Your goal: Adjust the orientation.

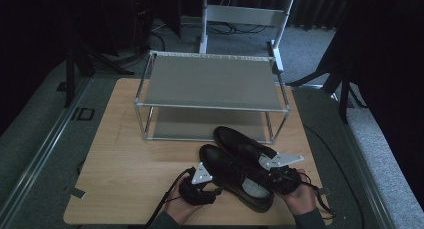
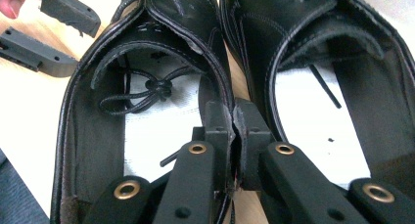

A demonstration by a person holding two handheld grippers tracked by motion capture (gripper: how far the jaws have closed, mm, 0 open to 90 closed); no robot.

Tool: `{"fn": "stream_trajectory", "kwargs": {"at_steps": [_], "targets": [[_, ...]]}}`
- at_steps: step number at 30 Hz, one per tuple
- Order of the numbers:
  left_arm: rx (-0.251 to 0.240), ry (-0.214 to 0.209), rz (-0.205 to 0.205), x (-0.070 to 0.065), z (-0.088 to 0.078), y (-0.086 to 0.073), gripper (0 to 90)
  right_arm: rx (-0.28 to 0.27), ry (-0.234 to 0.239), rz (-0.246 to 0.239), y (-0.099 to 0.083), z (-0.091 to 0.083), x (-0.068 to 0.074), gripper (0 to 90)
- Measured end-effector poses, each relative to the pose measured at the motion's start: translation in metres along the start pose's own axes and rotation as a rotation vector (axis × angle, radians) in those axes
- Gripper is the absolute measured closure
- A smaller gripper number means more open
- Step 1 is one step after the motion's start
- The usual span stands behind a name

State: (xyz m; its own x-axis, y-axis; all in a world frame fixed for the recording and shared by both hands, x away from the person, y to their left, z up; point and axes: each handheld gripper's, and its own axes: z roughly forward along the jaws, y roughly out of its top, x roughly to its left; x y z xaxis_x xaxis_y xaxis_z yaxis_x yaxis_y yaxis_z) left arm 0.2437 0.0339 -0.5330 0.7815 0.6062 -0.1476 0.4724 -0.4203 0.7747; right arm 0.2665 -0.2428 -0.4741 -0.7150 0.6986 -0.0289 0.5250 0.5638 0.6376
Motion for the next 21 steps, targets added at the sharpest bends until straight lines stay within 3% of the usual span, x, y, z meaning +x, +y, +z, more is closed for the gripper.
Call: {"fn": "stream_trajectory", "kwargs": {"at_steps": [7,10,13,18,21], "targets": [[0.013,-0.025,0.026,-0.008,0.008,0.003,51.2,-0.003,-0.011,0.003,-0.006,-0.007,-0.006,84.9],[0.019,-0.037,0.038,-0.013,0.011,0.004,51.7,-0.028,0.01,0.028,-0.009,-0.009,-0.012,72.5],[0.023,-0.051,0.048,-0.018,0.012,0.006,52.4,-0.063,0.038,0.021,-0.01,-0.021,-0.015,64.6],[0.025,-0.074,0.083,-0.029,0.014,0.009,53.0,-0.14,0.0,0.075,-0.011,-0.039,-0.03,61.2],[0.028,-0.081,0.089,-0.031,0.015,0.01,53.0,-0.149,-0.013,0.102,-0.012,-0.043,-0.036,60.9]]}}
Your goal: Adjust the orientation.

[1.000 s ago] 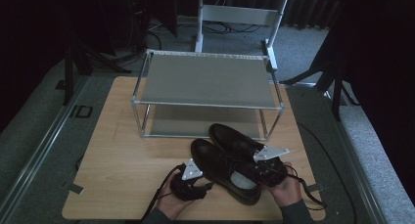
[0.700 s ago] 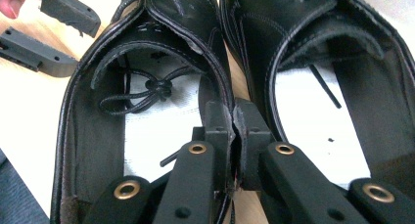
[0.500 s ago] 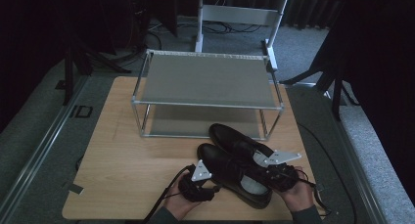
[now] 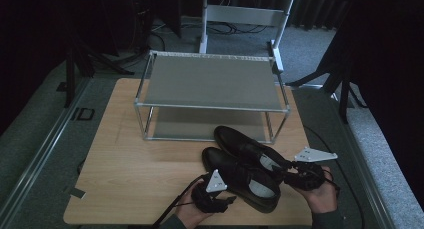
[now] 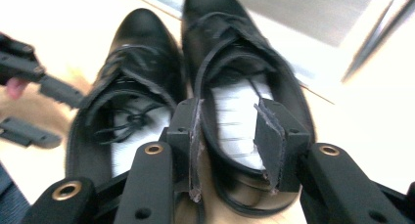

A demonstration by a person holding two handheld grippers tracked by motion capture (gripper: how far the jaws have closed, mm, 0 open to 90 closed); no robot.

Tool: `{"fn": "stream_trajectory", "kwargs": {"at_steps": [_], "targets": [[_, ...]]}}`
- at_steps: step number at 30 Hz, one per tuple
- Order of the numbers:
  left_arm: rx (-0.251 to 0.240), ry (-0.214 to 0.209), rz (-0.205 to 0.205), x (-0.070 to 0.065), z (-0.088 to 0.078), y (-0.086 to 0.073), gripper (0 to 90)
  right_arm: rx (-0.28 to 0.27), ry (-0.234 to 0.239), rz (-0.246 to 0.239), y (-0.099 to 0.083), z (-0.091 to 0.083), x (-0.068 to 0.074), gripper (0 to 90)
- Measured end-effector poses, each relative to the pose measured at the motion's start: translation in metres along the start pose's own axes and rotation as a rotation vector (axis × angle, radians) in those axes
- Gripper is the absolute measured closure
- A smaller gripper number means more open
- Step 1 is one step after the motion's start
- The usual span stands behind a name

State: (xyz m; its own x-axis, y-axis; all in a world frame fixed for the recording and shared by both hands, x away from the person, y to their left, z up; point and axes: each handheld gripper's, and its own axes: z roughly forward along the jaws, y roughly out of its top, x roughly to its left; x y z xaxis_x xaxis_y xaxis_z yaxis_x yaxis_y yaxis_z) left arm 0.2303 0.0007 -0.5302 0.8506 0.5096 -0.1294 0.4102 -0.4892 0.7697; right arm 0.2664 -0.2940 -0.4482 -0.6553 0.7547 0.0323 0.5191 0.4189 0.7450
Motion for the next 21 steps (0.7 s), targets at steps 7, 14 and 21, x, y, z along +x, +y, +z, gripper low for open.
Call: {"fn": "stream_trajectory", "kwargs": {"at_steps": [7,14,21], "targets": [[0.007,-0.009,0.003,-0.001,0.004,0.0,53.0,0.02,0.008,0.008,0.0,0.008,-0.005,61.4],[0.009,-0.014,0.007,-0.004,0.005,0.0,52.9,0.11,0.048,-0.034,0.004,0.024,-0.003,70.4],[0.011,-0.014,0.008,-0.003,0.005,-0.001,52.8,0.127,0.063,-0.037,-0.002,0.026,-0.007,72.4]]}}
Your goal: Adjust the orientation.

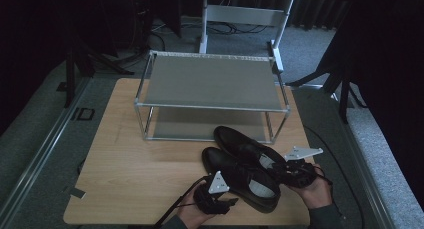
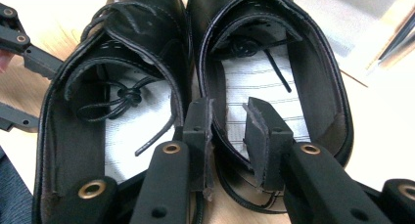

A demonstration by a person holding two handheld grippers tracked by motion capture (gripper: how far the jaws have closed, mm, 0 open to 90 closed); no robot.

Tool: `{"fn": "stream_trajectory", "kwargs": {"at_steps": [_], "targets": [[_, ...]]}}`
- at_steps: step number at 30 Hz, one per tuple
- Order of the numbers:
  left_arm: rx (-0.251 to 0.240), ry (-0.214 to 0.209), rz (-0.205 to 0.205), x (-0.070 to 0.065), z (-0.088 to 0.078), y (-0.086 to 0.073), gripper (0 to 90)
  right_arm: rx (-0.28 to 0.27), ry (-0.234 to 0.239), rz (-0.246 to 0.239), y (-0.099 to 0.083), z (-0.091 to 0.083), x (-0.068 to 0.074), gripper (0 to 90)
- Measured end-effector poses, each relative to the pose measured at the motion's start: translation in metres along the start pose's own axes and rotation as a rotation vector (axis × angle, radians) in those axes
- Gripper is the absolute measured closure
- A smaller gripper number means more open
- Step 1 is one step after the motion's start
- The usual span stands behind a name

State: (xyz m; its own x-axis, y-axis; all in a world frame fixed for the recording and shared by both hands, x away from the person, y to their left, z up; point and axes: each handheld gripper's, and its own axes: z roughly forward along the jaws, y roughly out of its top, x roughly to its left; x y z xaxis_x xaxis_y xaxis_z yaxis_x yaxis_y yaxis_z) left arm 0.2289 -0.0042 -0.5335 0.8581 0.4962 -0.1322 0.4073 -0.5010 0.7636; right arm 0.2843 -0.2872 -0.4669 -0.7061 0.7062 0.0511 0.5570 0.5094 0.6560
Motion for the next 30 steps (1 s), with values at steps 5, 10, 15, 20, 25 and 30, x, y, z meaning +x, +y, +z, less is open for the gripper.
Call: {"fn": "stream_trajectory", "kwargs": {"at_steps": [5,10,15,20,25,30], "targets": [[0.004,-0.004,0.001,-0.001,0.002,0.0,52.8,0.029,0.011,-0.047,0.003,0.002,-0.001,70.9],[0.003,-0.006,-0.002,-0.001,0.002,0.0,52.7,0.048,0.065,-0.061,0.006,0.008,-0.003,80.1],[0.0,-0.004,-0.006,0.001,0.0,0.0,52.7,0.066,0.093,-0.071,0.008,0.007,-0.001,85.6],[0.001,-0.008,-0.009,0.002,0.001,-0.001,52.7,0.056,0.131,-0.065,0.0,0.001,-0.006,85.7],[0.003,-0.01,-0.008,0.0,0.002,-0.001,52.6,0.05,0.157,-0.055,-0.005,-0.002,-0.009,85.7],[0.001,-0.009,-0.01,0.001,0.001,-0.001,52.5,0.057,0.143,-0.053,-0.004,-0.002,-0.007,84.5]]}}
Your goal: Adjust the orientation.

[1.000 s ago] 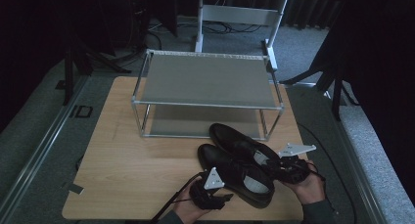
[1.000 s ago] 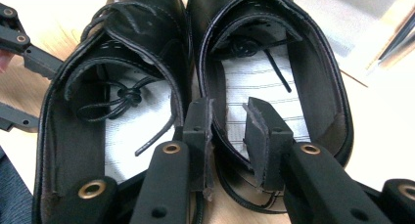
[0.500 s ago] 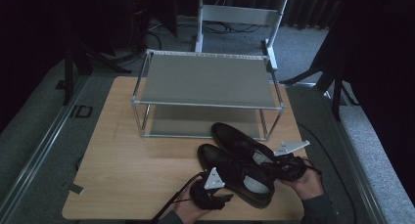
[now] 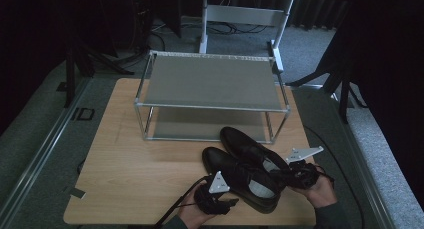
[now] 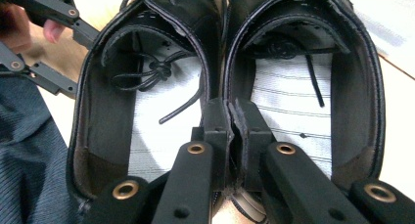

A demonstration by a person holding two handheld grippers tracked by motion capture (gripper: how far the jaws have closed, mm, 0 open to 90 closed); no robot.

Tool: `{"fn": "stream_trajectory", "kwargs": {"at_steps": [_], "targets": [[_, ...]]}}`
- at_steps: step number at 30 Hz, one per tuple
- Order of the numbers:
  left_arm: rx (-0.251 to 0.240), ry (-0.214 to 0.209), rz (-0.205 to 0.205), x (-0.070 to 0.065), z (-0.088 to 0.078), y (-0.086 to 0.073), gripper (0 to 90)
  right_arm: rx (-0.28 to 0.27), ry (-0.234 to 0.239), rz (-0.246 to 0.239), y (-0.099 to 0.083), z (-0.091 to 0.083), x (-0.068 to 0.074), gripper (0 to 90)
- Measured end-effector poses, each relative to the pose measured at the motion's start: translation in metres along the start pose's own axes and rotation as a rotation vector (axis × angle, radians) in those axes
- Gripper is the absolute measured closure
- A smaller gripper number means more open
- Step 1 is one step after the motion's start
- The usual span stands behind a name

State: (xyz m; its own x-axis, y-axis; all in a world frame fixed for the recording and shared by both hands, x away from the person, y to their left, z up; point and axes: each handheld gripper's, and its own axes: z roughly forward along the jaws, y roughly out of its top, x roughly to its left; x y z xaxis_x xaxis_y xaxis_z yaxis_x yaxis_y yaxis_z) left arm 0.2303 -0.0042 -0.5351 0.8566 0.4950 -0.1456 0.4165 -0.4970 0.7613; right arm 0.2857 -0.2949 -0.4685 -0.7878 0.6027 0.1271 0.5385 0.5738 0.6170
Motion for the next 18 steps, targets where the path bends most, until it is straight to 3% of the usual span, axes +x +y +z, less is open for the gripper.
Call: {"fn": "stream_trajectory", "kwargs": {"at_steps": [4,11,18], "targets": [[-0.003,0.002,0.0,0.0,-0.001,0.0,52.4,0.002,-0.02,-0.002,0.001,-0.001,0.002,80.2],[-0.002,0.003,-0.005,0.0,0.0,0.0,52.3,-0.056,-0.046,0.013,0.006,-0.015,0.009,63.8],[-0.009,0.017,-0.017,0.005,-0.004,-0.001,52.1,-0.004,-0.074,-0.007,0.013,-0.008,0.022,56.9]]}}
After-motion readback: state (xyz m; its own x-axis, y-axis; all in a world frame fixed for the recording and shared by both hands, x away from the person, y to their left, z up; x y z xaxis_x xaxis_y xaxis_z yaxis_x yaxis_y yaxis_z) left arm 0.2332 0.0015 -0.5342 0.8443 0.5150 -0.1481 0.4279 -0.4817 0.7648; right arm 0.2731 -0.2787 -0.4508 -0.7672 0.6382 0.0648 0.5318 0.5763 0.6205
